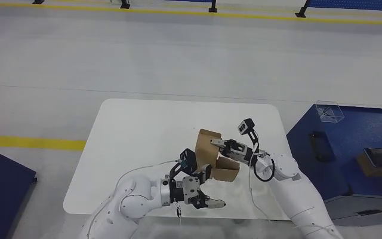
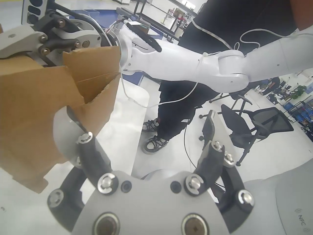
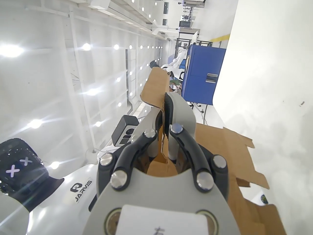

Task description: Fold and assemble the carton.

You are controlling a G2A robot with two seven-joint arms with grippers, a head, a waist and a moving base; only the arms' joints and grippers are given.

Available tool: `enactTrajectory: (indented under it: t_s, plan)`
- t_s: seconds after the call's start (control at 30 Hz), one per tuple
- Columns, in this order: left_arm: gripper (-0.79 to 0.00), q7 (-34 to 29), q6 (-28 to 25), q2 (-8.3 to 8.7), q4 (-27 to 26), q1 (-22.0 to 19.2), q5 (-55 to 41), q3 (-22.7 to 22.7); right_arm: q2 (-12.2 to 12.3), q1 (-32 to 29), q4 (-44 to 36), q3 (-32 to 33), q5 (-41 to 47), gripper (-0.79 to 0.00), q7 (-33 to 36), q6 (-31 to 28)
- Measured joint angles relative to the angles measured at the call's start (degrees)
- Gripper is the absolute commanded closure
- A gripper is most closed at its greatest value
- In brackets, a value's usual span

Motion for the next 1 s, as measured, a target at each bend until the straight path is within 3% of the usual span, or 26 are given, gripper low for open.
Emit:
enactTrajectory:
  t_s: [0.9,1.0]
  plan:
    - [-0.785,1.1,2.1,-0.45,2.1,-1.1,-0.5,1.1,-0.4,-1.1,-0.2,-0.6,0.5,0.0,1.0,1.7]
    - [-0.785,3.5,2.3,-0.12,1.3,0.0,0.5,-0.8,-0.8,-1.3,0.0,0.2,5.1,0.0,-1.8,4.9]
